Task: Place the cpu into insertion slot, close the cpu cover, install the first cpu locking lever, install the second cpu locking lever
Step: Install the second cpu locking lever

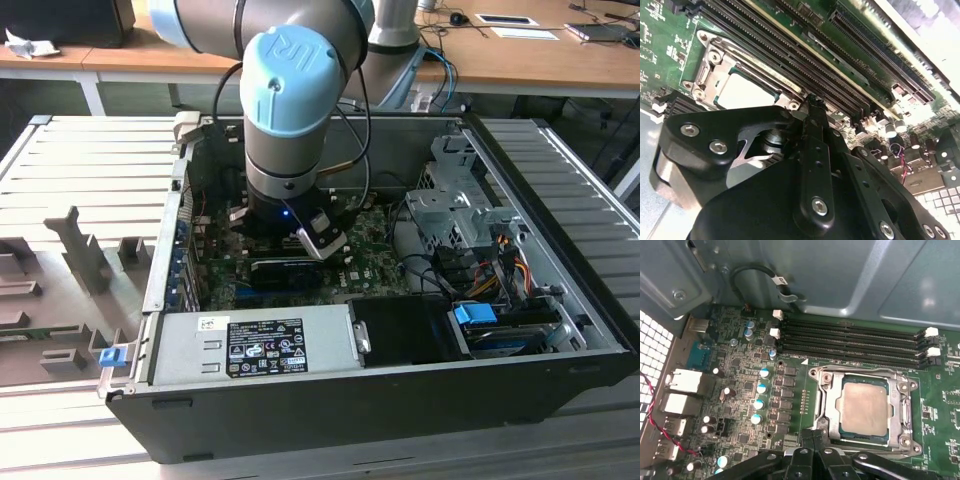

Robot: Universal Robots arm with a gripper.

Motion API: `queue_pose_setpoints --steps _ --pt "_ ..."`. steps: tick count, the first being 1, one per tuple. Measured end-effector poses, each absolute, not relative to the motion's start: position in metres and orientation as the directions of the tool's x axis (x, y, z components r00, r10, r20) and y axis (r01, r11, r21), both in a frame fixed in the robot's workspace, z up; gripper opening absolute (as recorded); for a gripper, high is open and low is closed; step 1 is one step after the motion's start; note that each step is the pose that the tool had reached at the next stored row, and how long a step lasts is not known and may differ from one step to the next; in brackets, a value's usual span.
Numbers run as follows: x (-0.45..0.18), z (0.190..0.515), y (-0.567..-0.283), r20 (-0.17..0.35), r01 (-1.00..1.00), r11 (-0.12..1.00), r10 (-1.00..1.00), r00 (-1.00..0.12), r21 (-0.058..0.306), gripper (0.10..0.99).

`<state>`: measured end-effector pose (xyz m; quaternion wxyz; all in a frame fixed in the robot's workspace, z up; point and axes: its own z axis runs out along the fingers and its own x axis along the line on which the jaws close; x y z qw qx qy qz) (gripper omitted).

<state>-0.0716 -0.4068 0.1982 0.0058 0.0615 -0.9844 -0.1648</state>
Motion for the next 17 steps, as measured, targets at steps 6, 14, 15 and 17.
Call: queue_pose_setpoints --steps 6,14,15,17 --pt "-0.073 0.192 -0.407 -0.011 -0.120 0.930 -0.123 -0.992 0.346 0.106" --pt "-0.073 0.209 -0.407 -0.012 -0.120 0.929 -0.123 -0.992 0.351 0.106" --pt "-0.073 0.212 -0.407 -0.012 -0.120 0.929 -0.123 -0.992 0.351 0.106" --pt "-0.073 0.216 -0.407 -0.012 -0.120 0.929 -0.123 -0.992 0.351 0.106"
